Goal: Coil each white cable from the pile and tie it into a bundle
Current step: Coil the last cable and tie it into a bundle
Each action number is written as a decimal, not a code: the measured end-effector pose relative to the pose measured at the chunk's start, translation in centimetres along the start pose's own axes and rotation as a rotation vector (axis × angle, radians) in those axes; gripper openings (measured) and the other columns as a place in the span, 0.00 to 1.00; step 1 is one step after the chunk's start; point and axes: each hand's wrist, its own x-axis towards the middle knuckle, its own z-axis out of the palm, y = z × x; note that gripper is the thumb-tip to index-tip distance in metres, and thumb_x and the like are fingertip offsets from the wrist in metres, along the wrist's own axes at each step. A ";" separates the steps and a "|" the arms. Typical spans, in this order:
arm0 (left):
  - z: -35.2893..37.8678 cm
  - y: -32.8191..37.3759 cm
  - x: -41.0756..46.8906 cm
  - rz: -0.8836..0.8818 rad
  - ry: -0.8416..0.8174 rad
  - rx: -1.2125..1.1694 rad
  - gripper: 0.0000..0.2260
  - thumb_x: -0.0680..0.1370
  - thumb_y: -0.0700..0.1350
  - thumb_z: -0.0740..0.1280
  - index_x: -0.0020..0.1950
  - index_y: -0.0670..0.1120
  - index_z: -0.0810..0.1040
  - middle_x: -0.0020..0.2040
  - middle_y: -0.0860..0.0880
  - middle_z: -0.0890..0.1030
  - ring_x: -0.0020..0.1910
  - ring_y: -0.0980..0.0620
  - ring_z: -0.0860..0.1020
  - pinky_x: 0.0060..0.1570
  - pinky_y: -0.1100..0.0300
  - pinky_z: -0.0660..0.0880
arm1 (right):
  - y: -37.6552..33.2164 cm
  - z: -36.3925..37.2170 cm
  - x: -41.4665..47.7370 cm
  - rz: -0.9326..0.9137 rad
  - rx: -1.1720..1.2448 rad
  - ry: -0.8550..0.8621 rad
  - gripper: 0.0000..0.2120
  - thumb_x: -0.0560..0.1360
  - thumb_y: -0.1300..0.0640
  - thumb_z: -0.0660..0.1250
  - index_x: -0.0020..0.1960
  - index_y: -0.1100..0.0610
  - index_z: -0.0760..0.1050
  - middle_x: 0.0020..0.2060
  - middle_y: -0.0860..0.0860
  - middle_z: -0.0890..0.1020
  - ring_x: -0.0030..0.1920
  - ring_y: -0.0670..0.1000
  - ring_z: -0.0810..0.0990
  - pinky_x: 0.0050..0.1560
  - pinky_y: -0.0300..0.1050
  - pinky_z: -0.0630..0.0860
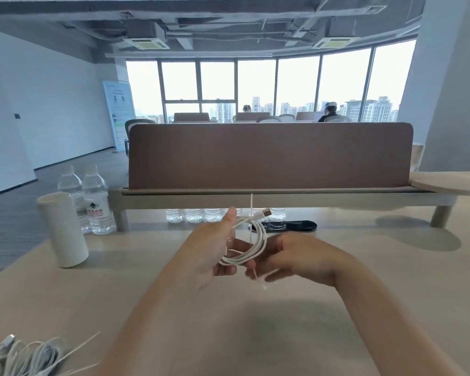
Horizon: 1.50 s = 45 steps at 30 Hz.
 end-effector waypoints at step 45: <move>1.7 -0.5 1.6 0.195 0.171 0.104 0.20 0.84 0.57 0.58 0.42 0.46 0.79 0.34 0.48 0.81 0.29 0.51 0.78 0.29 0.59 0.75 | -2.6 4.5 1.8 -0.057 0.207 0.600 0.15 0.82 0.56 0.62 0.42 0.63 0.78 0.25 0.54 0.79 0.23 0.51 0.72 0.29 0.41 0.67</move>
